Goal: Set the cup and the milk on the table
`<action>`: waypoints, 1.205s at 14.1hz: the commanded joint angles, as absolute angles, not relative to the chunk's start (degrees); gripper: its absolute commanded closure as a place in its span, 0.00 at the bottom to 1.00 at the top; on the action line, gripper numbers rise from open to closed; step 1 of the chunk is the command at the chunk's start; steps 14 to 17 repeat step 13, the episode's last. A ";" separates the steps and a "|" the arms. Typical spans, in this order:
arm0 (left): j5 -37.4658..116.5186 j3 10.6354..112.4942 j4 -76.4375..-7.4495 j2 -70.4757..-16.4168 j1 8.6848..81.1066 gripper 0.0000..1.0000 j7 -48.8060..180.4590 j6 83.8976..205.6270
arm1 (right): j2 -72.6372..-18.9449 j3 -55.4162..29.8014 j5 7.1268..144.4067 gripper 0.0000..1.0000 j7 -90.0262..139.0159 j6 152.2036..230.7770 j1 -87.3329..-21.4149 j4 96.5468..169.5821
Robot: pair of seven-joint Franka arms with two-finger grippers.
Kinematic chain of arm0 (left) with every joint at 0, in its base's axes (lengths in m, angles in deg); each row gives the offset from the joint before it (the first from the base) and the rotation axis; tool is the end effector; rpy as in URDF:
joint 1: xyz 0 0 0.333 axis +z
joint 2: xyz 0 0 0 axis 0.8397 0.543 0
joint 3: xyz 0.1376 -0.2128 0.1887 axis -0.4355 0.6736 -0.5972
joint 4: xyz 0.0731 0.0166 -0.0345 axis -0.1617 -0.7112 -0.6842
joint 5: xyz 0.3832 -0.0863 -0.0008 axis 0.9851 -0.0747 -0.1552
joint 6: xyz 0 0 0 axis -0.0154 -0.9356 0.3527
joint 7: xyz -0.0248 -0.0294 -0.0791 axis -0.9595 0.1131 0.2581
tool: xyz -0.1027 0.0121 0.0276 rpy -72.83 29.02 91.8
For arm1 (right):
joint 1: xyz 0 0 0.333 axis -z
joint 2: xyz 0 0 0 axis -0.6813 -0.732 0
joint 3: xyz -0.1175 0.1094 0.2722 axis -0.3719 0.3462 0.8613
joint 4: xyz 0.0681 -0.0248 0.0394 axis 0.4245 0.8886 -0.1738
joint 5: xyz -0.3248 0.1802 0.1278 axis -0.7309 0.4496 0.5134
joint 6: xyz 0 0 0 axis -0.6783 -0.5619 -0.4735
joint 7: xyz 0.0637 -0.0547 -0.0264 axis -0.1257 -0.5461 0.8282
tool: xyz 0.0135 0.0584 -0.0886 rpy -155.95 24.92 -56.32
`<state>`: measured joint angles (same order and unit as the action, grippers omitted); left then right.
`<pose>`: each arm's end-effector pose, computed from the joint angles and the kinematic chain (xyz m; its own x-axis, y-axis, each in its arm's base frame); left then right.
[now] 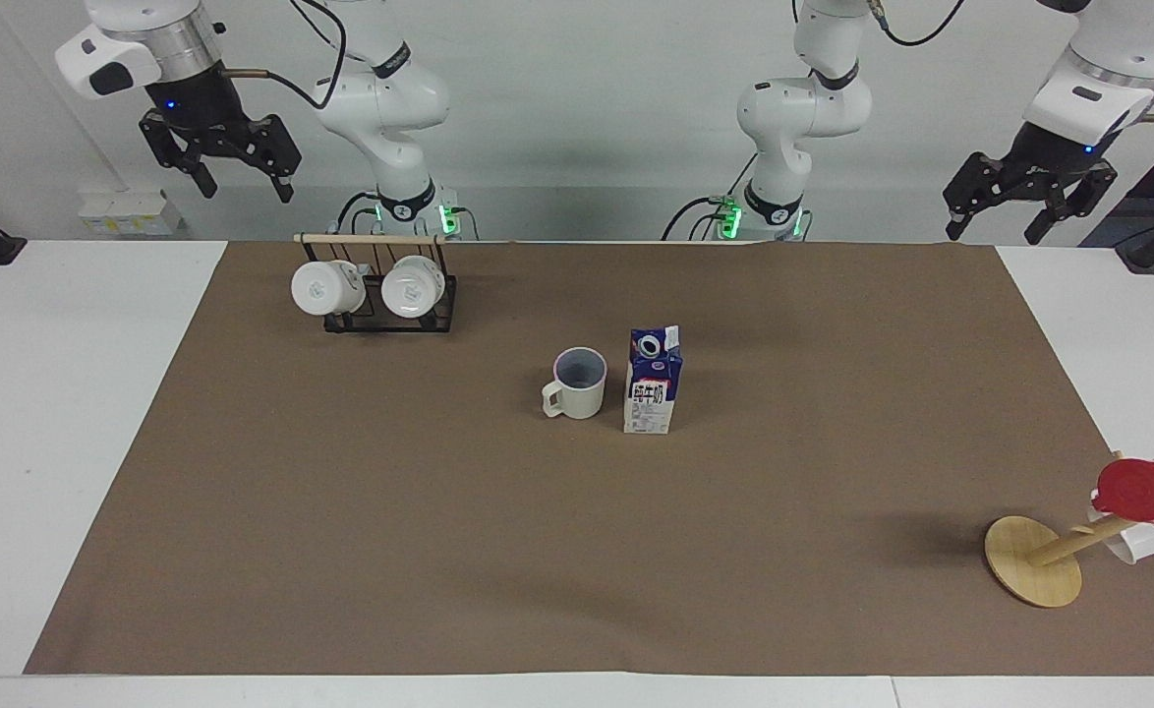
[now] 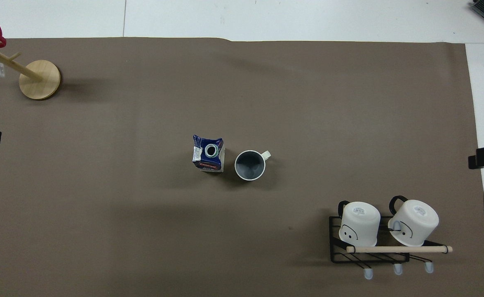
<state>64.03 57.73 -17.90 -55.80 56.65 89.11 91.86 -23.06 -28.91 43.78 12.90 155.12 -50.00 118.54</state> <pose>0.5322 0.0020 0.6801 0.9901 -0.1314 0.0486 -0.1319 -0.9912 0.0064 0.4952 -0.0253 0.6868 0.9954 -0.0956 -0.0120 -0.0955 -0.9954 0.0046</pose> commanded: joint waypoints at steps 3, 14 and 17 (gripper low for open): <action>63.96 58.10 -16.42 -55.35 56.50 0.00 88.92 89.44 | -21.48 -28.62 43.60 0.00 14.65 156.42 -49.37 120.63; 63.96 58.27 -17.30 -55.97 56.50 0.00 88.92 89.44 | -20.78 -28.53 43.33 0.00 14.39 156.95 -49.80 122.12; 63.96 58.27 -17.30 -55.97 56.50 0.00 88.92 89.44 | -20.78 -28.53 43.33 0.00 14.39 156.95 -49.80 122.12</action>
